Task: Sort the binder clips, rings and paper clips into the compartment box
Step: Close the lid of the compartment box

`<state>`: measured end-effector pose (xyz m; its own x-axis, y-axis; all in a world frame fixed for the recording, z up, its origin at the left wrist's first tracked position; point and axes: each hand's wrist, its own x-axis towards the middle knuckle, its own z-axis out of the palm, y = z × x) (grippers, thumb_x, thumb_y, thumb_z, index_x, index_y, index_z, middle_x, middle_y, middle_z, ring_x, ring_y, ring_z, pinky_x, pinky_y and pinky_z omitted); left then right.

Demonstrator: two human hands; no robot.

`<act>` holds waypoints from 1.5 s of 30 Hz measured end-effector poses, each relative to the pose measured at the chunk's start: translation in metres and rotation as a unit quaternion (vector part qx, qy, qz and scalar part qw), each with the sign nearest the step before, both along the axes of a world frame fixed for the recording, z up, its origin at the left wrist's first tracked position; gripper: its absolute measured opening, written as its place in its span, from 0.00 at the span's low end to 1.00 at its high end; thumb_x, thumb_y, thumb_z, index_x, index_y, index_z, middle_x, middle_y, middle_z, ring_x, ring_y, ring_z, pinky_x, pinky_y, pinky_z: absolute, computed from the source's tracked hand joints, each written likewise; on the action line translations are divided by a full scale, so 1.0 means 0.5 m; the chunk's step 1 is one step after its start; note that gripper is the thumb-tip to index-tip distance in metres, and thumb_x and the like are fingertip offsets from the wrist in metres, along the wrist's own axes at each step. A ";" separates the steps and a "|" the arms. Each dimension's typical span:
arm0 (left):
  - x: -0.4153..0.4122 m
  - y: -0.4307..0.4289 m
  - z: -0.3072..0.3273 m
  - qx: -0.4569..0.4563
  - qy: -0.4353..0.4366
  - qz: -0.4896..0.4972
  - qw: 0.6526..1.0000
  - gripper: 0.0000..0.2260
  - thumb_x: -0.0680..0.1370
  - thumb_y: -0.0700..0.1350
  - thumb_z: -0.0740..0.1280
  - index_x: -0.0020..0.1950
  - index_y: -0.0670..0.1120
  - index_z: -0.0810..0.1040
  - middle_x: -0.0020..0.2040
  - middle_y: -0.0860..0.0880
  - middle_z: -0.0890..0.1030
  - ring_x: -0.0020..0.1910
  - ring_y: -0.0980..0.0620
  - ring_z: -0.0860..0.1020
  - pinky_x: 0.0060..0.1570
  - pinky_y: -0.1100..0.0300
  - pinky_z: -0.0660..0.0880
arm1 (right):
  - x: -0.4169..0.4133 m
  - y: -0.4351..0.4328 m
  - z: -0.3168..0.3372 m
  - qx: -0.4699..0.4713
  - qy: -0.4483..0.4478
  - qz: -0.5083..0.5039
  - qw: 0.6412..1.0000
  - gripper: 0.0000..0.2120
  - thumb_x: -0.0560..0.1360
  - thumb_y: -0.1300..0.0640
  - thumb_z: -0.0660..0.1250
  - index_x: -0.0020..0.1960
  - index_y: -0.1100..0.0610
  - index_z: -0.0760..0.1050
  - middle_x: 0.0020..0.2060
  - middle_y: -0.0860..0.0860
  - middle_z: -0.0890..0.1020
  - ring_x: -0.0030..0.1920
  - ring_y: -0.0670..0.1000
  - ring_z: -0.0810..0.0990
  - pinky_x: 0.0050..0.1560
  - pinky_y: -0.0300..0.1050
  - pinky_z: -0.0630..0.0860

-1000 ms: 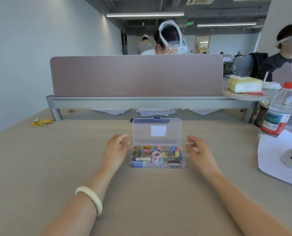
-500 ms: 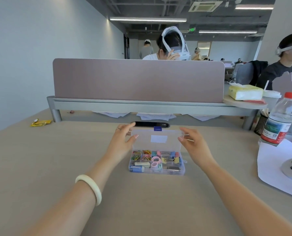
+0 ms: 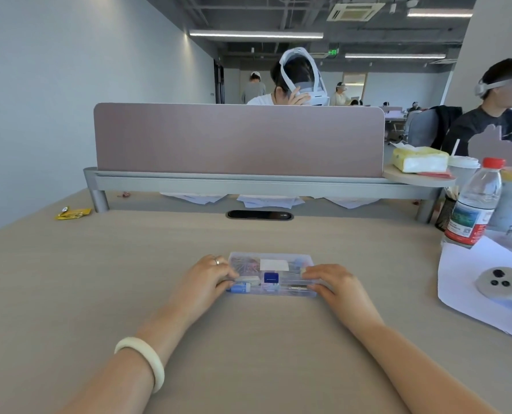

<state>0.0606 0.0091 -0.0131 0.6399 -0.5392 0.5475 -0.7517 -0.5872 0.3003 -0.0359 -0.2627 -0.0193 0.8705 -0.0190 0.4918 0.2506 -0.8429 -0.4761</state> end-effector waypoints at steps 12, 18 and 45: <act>-0.020 -0.005 0.001 0.025 0.014 0.000 1.000 0.02 0.71 0.39 0.70 0.42 0.45 0.82 0.45 0.49 0.82 0.46 0.47 0.76 0.44 0.54 0.75 | -0.007 0.023 0.013 -0.057 0.042 -0.029 0.997 0.08 0.75 0.53 0.64 0.46 0.55 0.80 0.48 0.48 0.81 0.53 0.51 0.75 0.50 0.45 0.74; -0.024 -0.006 0.001 0.029 0.025 0.003 0.999 0.02 0.71 0.40 0.70 0.41 0.45 0.81 0.45 0.49 0.81 0.47 0.46 0.75 0.44 0.54 0.75 | 0.050 0.084 0.066 -0.010 0.121 0.006 0.993 0.12 0.74 0.52 0.66 0.45 0.61 0.82 0.44 0.53 0.77 0.47 0.51 0.73 0.46 0.40 0.67; -0.039 -0.006 0.006 0.018 0.027 0.010 0.999 0.03 0.72 0.38 0.69 0.42 0.44 0.82 0.47 0.48 0.82 0.47 0.45 0.76 0.44 0.60 0.69 | 0.028 0.125 0.021 -0.071 0.091 -0.018 0.993 0.13 0.72 0.52 0.66 0.57 0.50 0.74 0.61 0.43 0.76 0.62 0.48 0.72 0.54 0.44 0.72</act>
